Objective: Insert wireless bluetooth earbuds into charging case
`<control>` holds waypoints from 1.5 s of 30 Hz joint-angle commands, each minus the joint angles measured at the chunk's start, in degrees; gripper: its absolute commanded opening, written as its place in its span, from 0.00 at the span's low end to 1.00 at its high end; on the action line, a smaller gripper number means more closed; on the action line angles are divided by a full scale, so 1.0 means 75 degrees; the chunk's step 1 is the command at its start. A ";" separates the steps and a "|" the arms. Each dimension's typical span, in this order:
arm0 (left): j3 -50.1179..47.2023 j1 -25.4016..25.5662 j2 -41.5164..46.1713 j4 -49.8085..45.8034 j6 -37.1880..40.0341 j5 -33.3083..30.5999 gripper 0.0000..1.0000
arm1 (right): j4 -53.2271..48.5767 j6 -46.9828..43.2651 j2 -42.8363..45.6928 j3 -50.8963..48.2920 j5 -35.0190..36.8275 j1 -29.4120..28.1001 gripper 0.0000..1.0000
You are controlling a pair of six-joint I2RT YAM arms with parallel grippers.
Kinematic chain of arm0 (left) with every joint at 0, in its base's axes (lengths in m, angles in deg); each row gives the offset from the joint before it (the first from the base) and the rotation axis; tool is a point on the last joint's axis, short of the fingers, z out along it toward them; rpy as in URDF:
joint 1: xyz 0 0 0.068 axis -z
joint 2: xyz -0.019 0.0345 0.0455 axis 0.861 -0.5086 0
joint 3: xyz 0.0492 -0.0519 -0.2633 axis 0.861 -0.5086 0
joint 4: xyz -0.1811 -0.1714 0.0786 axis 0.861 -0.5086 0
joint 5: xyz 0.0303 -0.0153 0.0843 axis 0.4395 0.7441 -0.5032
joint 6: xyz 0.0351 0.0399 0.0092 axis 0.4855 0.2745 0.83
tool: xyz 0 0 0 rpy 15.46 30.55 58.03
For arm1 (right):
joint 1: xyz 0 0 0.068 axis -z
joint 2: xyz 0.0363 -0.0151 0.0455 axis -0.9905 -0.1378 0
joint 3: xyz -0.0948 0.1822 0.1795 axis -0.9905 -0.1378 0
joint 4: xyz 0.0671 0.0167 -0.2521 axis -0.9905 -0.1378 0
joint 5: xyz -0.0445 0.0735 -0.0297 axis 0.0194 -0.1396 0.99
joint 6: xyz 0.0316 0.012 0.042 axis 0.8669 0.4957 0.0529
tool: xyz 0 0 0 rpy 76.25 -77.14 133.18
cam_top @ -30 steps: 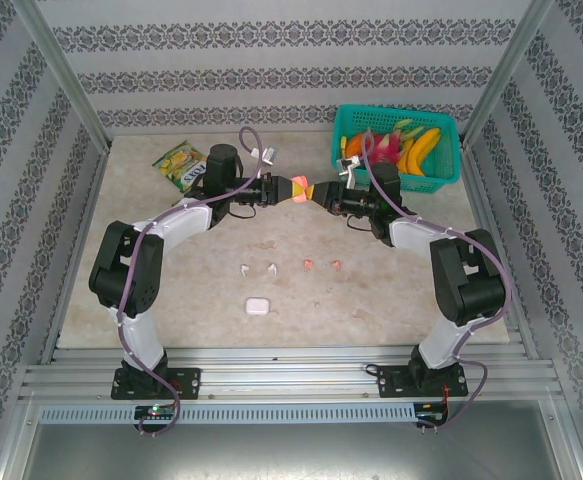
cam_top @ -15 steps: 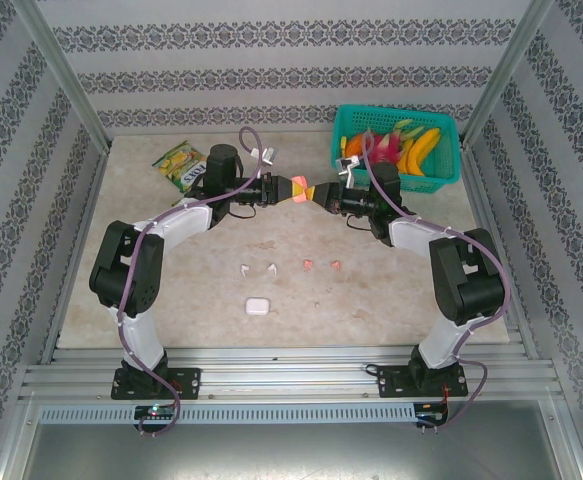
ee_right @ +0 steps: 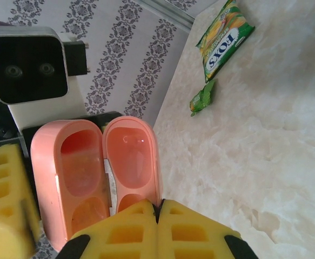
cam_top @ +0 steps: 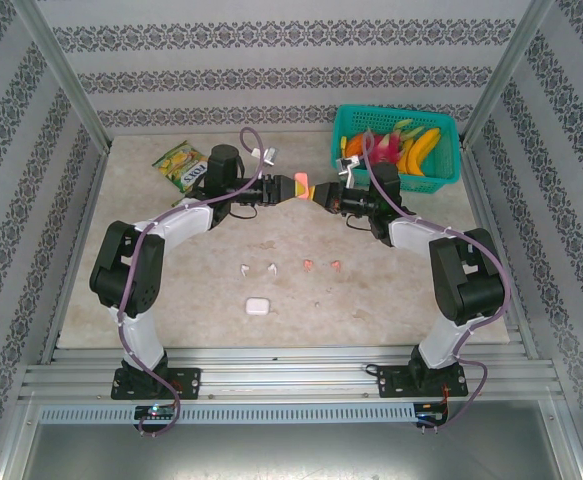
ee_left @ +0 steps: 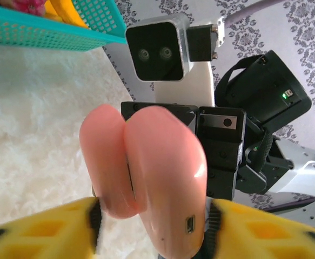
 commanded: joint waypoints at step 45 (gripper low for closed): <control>0.6337 -0.0342 -0.1852 -1.1630 0.8155 -0.1843 0.99 | -0.3118 -0.8586 0.1440 0.0427 0.6679 -0.1131 0.00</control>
